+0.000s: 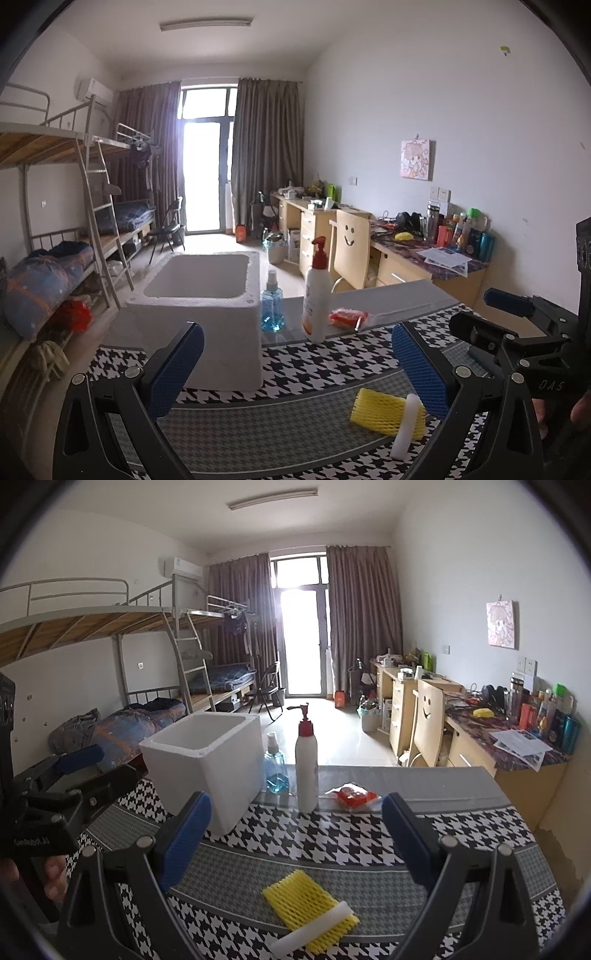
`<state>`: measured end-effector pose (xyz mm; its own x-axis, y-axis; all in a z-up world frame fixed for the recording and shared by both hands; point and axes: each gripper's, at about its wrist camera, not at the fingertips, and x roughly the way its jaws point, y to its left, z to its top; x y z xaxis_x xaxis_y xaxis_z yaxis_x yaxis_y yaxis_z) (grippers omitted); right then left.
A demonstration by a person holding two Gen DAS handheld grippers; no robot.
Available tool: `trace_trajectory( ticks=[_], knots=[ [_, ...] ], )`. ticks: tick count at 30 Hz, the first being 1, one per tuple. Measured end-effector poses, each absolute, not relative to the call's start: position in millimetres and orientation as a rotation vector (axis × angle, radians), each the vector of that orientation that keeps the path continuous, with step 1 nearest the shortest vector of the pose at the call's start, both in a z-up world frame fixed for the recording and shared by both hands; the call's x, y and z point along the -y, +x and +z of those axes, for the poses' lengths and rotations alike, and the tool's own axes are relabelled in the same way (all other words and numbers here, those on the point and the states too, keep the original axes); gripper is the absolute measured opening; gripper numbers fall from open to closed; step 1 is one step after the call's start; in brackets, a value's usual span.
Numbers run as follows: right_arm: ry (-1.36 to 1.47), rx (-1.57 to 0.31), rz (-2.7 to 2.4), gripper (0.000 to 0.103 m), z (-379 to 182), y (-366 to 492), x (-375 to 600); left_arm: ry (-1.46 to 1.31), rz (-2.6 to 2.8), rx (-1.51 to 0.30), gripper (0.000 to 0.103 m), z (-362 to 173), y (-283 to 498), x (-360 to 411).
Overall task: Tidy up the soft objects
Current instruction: 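Move the right tool down toward the yellow brush's white handle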
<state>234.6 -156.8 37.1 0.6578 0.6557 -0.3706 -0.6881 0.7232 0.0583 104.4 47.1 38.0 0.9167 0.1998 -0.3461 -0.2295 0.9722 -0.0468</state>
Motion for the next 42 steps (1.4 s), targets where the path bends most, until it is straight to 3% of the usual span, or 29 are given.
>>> trace_trajectory(
  ticks=[42],
  knots=[
    [-0.038, -0.5, 0.619, 0.096, -19.8, 234.1, 194.5, -0.05, 0.034, -0.465, 0.102, -18.1, 121.5, -7.8]
  ],
)
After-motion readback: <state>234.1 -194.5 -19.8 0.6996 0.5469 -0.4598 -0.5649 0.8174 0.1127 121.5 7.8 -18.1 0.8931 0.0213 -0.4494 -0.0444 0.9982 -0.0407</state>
